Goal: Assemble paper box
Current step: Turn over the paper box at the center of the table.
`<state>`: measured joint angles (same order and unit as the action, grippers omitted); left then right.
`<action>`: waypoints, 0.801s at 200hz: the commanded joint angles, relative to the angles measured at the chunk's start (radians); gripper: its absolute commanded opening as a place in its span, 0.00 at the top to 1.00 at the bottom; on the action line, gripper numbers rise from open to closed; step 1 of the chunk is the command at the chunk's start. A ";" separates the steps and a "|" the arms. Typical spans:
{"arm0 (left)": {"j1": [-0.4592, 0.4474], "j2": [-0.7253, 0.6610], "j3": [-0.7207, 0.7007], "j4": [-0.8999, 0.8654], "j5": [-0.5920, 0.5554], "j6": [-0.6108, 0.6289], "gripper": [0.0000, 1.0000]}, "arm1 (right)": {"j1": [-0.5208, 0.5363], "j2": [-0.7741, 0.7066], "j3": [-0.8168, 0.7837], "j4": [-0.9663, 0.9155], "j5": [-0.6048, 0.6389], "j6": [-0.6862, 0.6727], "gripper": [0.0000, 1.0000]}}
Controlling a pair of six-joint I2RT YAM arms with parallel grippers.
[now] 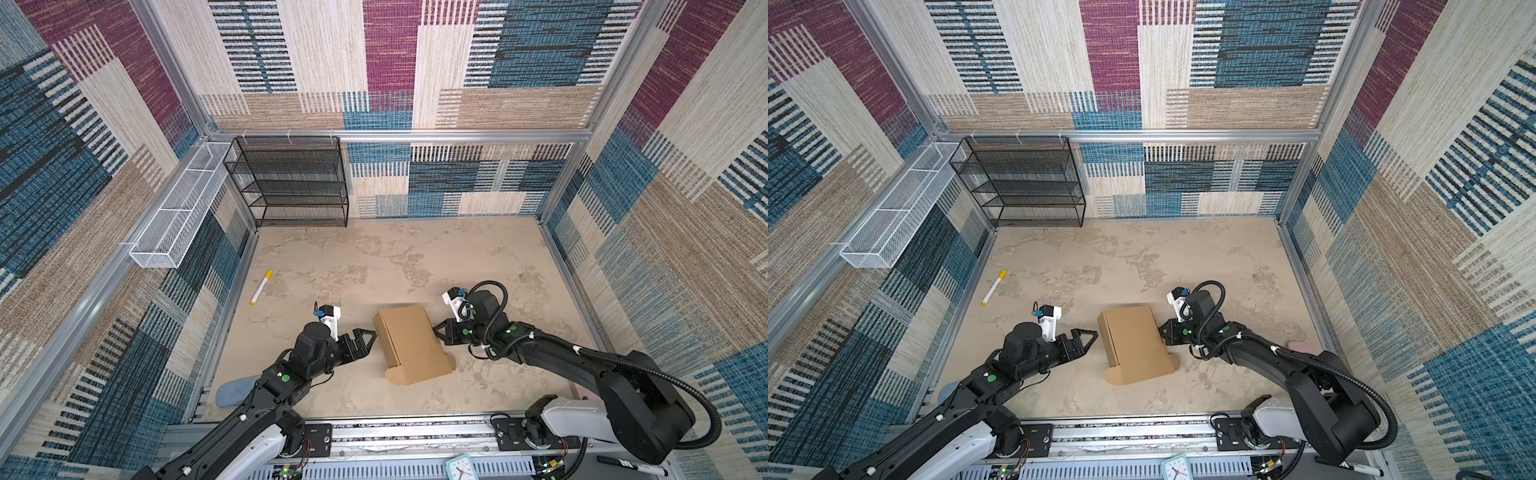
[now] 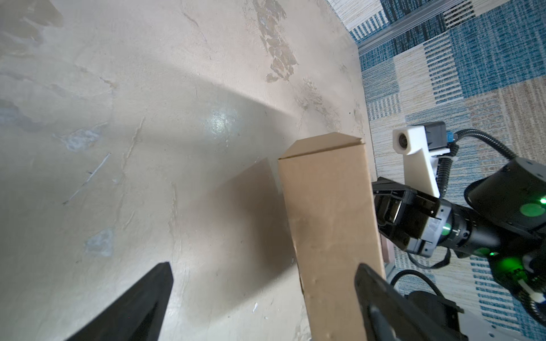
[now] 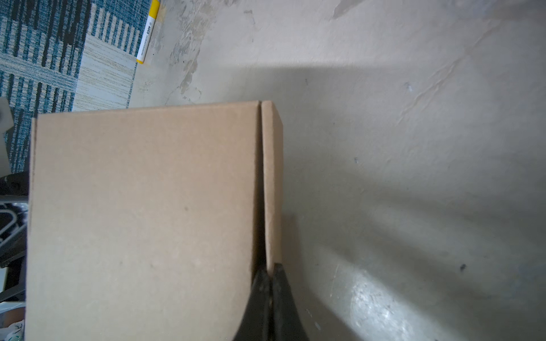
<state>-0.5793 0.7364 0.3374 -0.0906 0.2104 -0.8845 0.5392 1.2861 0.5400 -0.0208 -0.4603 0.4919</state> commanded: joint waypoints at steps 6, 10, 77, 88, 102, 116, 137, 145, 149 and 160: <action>-0.015 0.030 0.012 0.065 0.035 -0.065 0.01 | 0.001 0.009 0.018 -0.001 -0.014 -0.009 0.98; -0.022 0.024 0.008 0.085 0.034 -0.070 0.01 | 0.000 0.009 0.018 -0.001 -0.015 -0.009 0.98; -0.060 -0.030 -0.082 0.281 0.034 -0.131 0.01 | 0.001 0.018 0.028 -0.005 -0.034 -0.012 0.99; -0.079 0.017 -0.080 0.301 0.040 -0.132 0.01 | 0.001 0.019 0.033 -0.008 -0.040 -0.013 1.00; -0.099 0.038 -0.084 0.329 0.020 -0.136 0.01 | 0.001 0.022 0.040 -0.010 -0.049 -0.016 1.00; -0.109 0.033 -0.082 0.344 0.001 -0.137 0.01 | 0.001 0.023 0.044 -0.016 -0.055 -0.021 1.00; -0.115 0.021 -0.080 0.382 -0.009 -0.146 0.01 | 0.001 0.022 0.044 -0.023 -0.051 -0.024 1.00; -0.118 0.014 -0.083 0.403 -0.011 -0.156 0.01 | 0.001 0.023 0.043 -0.023 -0.052 -0.025 1.00; -0.119 0.012 -0.088 0.419 -0.011 -0.158 0.01 | 0.001 0.023 0.043 -0.022 -0.052 -0.026 1.00; -0.124 0.012 -0.089 0.436 -0.011 -0.162 0.01 | 0.001 0.022 0.042 -0.025 -0.052 -0.026 1.00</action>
<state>-0.6960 0.7540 0.2546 0.2390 0.2131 -1.0225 0.5385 1.3087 0.5755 -0.0544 -0.4911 0.4706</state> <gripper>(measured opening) 0.990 0.061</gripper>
